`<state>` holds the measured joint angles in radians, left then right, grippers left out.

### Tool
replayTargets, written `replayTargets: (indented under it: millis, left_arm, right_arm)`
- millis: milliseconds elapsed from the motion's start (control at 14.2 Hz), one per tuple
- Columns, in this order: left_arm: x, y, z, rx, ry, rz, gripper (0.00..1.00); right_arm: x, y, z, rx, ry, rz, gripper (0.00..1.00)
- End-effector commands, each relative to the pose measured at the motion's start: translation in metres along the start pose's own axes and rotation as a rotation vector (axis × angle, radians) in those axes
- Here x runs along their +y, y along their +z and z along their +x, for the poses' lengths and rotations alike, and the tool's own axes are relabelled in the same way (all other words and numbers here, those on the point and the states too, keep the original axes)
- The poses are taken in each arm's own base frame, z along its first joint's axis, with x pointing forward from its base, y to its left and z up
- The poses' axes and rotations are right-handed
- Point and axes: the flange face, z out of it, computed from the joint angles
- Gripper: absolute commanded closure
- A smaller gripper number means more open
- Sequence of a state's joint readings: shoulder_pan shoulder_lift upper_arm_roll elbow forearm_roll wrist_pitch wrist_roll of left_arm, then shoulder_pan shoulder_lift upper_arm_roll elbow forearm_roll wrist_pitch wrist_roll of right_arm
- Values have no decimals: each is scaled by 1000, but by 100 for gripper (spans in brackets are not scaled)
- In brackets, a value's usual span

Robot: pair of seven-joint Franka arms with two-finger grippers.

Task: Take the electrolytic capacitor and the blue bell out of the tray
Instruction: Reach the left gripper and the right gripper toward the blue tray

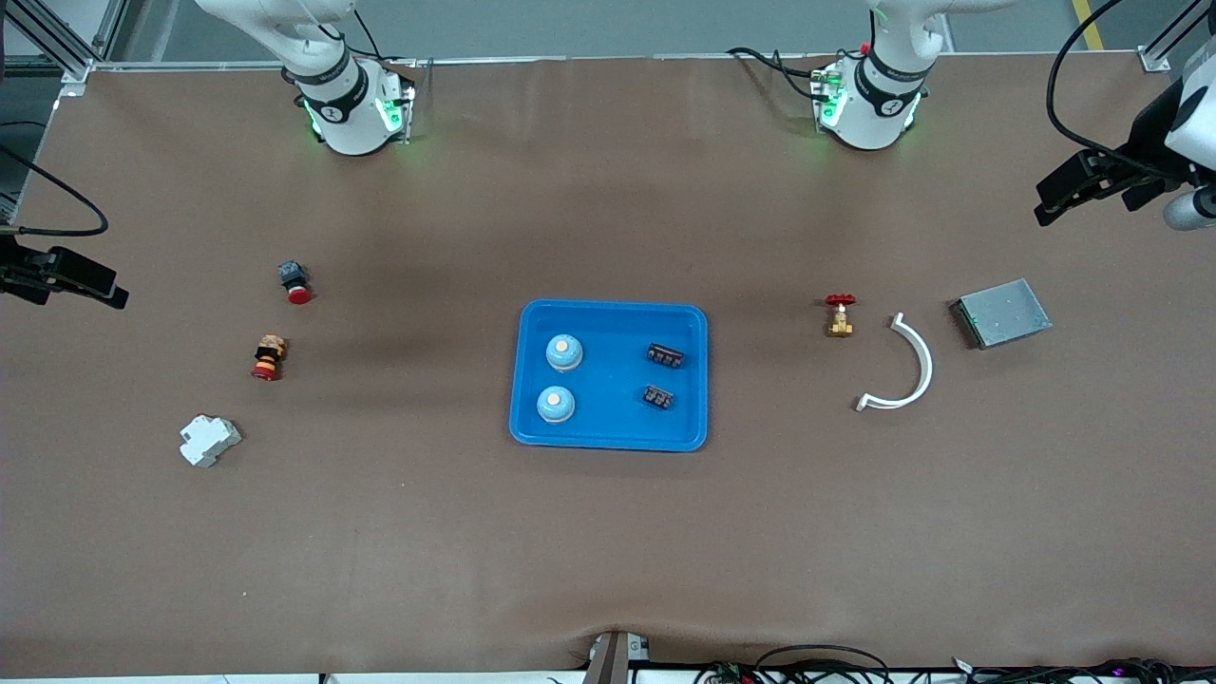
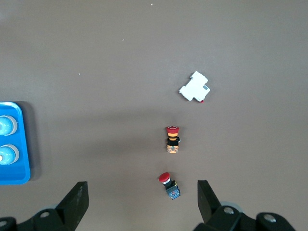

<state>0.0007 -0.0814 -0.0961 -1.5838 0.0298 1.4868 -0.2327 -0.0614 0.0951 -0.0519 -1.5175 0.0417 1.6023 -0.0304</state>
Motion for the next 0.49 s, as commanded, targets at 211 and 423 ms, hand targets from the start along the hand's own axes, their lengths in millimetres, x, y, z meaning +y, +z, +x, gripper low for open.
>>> replayTargets:
  millis: [211,423]
  left_arm:
    - [1,-11,-4,2,24,-11,0]
    - [4,-12,8,7,22,-21,0]
  right_arm:
    - [3,-6,-9,24,0,3,0]
    - [3,-6,-9,27,-4,-17,0]
